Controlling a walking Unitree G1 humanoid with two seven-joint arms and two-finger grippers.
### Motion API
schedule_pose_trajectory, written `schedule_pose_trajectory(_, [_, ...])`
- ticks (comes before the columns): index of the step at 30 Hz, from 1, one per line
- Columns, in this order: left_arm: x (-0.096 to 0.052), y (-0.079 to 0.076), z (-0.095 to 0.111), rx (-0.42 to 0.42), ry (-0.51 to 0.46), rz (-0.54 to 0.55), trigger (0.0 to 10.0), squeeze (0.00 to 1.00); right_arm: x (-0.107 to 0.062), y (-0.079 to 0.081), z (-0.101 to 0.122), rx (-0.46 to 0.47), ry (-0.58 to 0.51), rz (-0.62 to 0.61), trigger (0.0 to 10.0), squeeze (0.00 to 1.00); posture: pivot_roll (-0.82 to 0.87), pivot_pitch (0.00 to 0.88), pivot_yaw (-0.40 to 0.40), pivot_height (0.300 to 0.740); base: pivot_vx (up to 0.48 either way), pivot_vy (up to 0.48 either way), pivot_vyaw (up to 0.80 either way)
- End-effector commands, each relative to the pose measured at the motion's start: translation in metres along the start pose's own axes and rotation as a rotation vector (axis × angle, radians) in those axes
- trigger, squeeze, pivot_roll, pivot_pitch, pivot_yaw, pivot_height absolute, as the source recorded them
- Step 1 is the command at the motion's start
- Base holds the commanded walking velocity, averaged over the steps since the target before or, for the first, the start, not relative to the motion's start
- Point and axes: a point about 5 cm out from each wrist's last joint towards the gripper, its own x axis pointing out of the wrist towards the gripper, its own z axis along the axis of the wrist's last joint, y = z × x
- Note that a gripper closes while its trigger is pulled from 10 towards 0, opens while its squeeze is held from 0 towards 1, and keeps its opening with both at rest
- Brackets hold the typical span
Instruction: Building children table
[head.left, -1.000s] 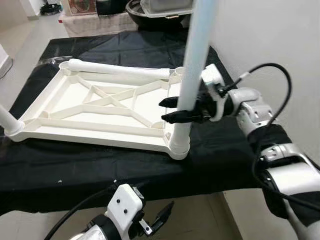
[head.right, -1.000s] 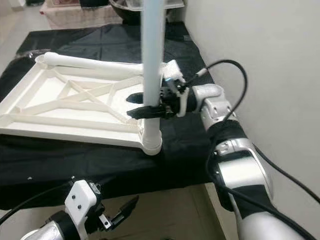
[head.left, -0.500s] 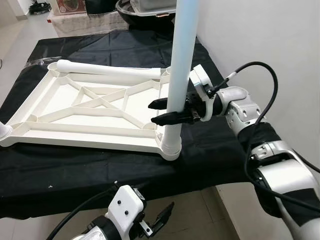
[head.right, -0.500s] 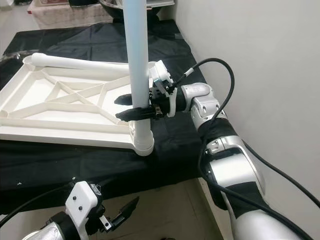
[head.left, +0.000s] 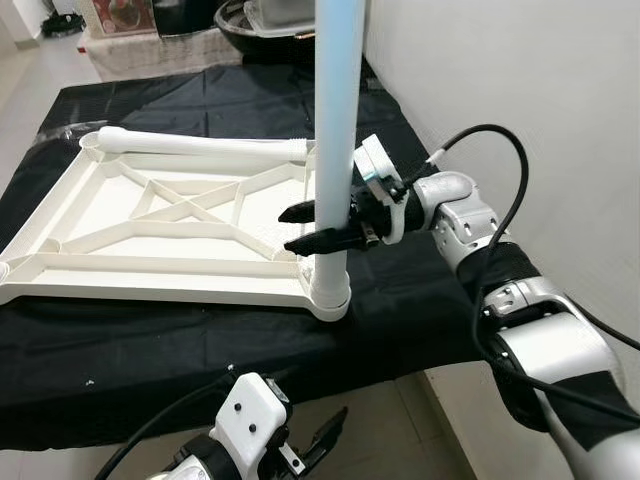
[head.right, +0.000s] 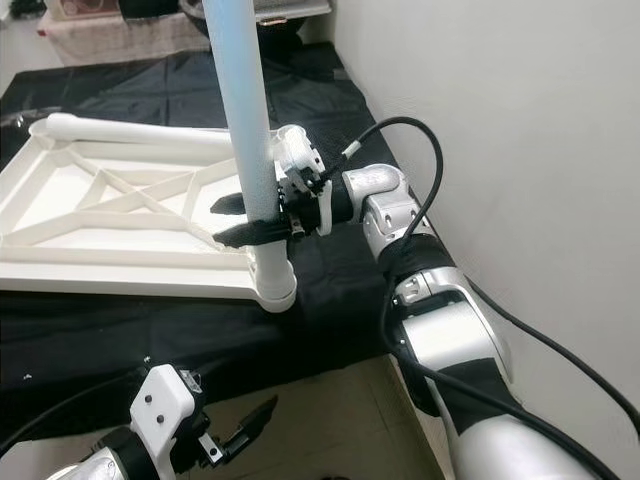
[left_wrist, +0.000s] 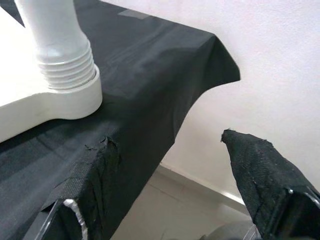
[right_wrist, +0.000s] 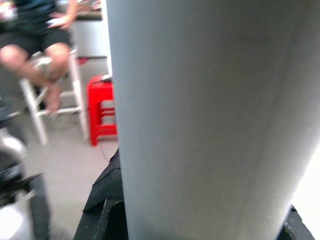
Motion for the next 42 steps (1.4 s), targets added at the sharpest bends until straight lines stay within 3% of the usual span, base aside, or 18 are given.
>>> schedule_pose_trajectory(1, [0.0, -0.003, -0.004, -0.016, 0.011, -0.009, 10.0, 0.0, -0.007, 0.007, -0.053, 0.178, 0.126, -0.146, 10.0, 0.0, 0.18, 0.201, -0.022, 0.74, 0.0, 0.0, 0.0])
schedule_pose_trajectory(3, [0.001, -0.002, -0.005, -0.016, 0.01, -0.008, 10.0, 0.0, -0.013, 0.004, -0.056, 0.2, 0.113, -0.234, 10.0, 0.0, 0.18, 0.196, -0.023, 0.74, 0.0, 0.0, 0.0])
schedule_pose_trajectory(12, [0.002, -0.001, -0.005, -0.017, 0.006, -0.003, 10.0, 0.0, -0.02, 0.007, -0.064, 0.171, 0.075, -0.338, 10.0, 0.0, 0.17, 0.185, -0.016, 0.74, 0.0, 0.0, 0.0])
schedule_pose_trajectory(17, [0.003, 0.0, -0.005, -0.02, 0.006, 0.0, 10.0, 0.0, -0.021, 0.004, -0.065, 0.149, 0.115, -0.436, 10.0, 0.0, 0.17, 0.188, -0.018, 0.74, 0.0, 0.0, 0.0])
schedule_pose_trajectory(19, [0.003, 0.0, -0.005, -0.021, 0.005, 0.002, 10.0, 0.0, -0.023, -0.009, -0.063, 0.183, 0.154, -0.644, 10.0, 0.0, 0.17, 0.195, -0.022, 0.74, 0.0, 0.0, 0.0])
schedule_pose_trajectory(20, [0.003, 0.0, -0.005, -0.021, 0.005, 0.002, 10.0, 0.0, -0.023, -0.009, -0.063, 0.183, 0.154, -0.644, 10.0, 0.0, 0.17, 0.195, -0.022, 0.74, 0.0, 0.0, 0.0])
schedule_pose_trajectory(22, [0.004, 0.001, -0.005, -0.021, 0.004, 0.005, 10.0, 0.0, -0.028, -0.019, -0.06, 0.207, 0.165, -0.821, 10.0, 0.0, 0.17, 0.197, -0.024, 0.74, 0.0, 0.0, 0.0])
schedule_pose_trajectory(23, [0.004, 0.001, -0.005, -0.021, 0.004, 0.005, 10.0, 0.0, -0.028, -0.019, -0.06, 0.207, 0.165, -0.821, 10.0, 0.0, 0.17, 0.197, -0.024, 0.74, 0.0, 0.0, 0.0])
schedule_pose_trajectory(24, [0.004, 0.001, -0.005, -0.021, 0.004, 0.008, 10.0, 0.0, -0.033, -0.024, -0.059, 0.219, 0.169, -0.918, 10.0, 0.0, 0.17, 0.197, -0.025, 0.74, 0.0, 0.0, 0.0])
schedule_pose_trajectory(26, [0.004, 0.001, -0.005, -0.021, 0.004, 0.008, 10.0, 0.0, -0.033, -0.024, -0.059, 0.219, 0.169, -0.918, 10.0, 0.0, 0.17, 0.197, -0.025, 0.74, 0.0, 0.0, 0.0])
schedule_pose_trajectory(28, [0.004, 0.001, -0.005, -0.022, 0.003, 0.01, 10.0, 0.0, -0.04, -0.028, -0.057, 0.243, 0.121, -1.072, 10.0, 0.0, 0.17, 0.2, -0.026, 0.74, 0.0, 0.0, 0.0])
schedule_pose_trajectory(30, [0.004, 0.001, -0.005, -0.022, 0.003, 0.01, 10.0, 0.0, -0.04, -0.028, -0.057, 0.243, 0.121, -1.072, 10.0, 0.0, 0.17, 0.2, -0.026, 0.74, 0.0, 0.0, 0.0])
schedule_pose_trajectory(42, [0.005, 0.003, -0.005, -0.021, 0.004, 0.007, 10.0, 0.0, -0.043, -0.019, -0.073, 0.283, 0.05, -1.39, 10.0, 0.0, 0.17, 0.203, -0.02, 0.74, 0.0, 0.0, 0.0])
